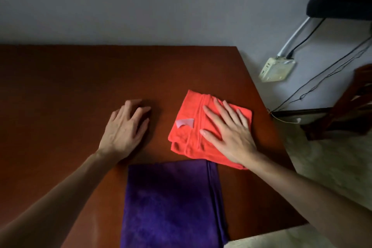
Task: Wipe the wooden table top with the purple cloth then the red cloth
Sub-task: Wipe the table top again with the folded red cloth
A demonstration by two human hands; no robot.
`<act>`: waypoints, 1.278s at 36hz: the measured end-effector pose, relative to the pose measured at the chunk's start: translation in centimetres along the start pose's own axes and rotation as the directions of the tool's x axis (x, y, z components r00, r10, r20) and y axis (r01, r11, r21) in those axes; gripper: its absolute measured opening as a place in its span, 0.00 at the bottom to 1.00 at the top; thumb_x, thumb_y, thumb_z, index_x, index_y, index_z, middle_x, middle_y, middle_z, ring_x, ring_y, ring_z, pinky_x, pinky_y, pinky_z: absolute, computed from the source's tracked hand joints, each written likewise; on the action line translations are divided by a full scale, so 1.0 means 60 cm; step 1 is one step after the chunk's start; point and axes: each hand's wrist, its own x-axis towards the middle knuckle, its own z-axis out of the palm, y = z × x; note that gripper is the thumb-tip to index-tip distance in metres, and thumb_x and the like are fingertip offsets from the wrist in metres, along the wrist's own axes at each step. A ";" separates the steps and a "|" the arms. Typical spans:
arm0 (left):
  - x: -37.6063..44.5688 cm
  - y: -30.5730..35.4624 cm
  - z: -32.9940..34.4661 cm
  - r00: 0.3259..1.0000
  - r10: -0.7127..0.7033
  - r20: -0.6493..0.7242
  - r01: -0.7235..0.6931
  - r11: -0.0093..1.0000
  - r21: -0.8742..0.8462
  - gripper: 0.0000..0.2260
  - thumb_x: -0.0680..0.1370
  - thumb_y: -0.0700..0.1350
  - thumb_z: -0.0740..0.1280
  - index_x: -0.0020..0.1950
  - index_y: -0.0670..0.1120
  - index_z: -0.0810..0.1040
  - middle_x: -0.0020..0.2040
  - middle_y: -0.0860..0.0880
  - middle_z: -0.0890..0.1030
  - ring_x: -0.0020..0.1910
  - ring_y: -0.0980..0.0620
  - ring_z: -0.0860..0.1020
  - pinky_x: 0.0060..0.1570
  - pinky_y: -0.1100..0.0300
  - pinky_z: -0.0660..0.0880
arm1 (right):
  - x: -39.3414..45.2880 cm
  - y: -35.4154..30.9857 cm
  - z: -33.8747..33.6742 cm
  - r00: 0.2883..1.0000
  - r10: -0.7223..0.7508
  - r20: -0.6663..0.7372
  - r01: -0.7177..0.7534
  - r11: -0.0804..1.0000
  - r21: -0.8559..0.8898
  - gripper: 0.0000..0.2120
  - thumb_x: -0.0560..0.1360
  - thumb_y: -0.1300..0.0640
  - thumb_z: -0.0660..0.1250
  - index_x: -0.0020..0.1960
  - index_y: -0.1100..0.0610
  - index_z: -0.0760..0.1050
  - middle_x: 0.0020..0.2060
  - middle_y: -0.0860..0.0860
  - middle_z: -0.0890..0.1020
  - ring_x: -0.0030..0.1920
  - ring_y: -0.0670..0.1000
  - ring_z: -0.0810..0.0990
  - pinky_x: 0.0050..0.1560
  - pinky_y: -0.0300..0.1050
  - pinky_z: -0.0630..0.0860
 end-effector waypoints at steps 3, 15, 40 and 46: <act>0.005 0.044 0.007 1.000 0.008 -0.011 -0.009 0.997 -0.073 0.21 0.81 0.57 0.56 0.70 0.49 0.71 0.69 0.44 0.68 0.66 0.43 0.72 0.60 0.49 0.68 | 0.009 0.011 -0.004 0.998 -0.054 0.037 0.053 0.998 0.020 0.36 0.78 0.25 0.44 0.82 0.37 0.53 0.84 0.44 0.53 0.84 0.48 0.49 0.81 0.57 0.52; 0.045 0.104 0.063 0.996 -0.073 0.042 0.072 0.997 0.016 0.29 0.81 0.62 0.52 0.75 0.45 0.65 0.76 0.46 0.66 0.78 0.49 0.60 0.75 0.52 0.56 | 0.257 0.169 -0.028 0.840 -0.499 0.215 0.499 0.865 0.056 0.29 0.82 0.33 0.52 0.81 0.37 0.56 0.84 0.42 0.51 0.83 0.47 0.49 0.80 0.57 0.53; 0.042 0.113 0.058 0.995 -0.103 0.014 0.102 0.994 0.036 0.28 0.80 0.65 0.52 0.76 0.53 0.64 0.76 0.50 0.64 0.74 0.48 0.63 0.70 0.48 0.60 | 0.279 0.169 -0.009 0.984 0.174 0.045 -0.175 0.984 0.030 0.30 0.82 0.32 0.49 0.82 0.38 0.54 0.84 0.49 0.51 0.84 0.55 0.47 0.81 0.58 0.43; 0.046 0.114 0.053 0.989 -0.149 0.011 0.150 0.981 -0.124 0.28 0.77 0.63 0.55 0.72 0.50 0.71 0.71 0.46 0.69 0.70 0.43 0.69 0.68 0.47 0.65 | 0.088 0.124 -0.020 0.992 0.130 -0.001 -0.130 0.992 0.002 0.35 0.78 0.28 0.44 0.82 0.38 0.56 0.84 0.48 0.55 0.83 0.54 0.51 0.81 0.57 0.47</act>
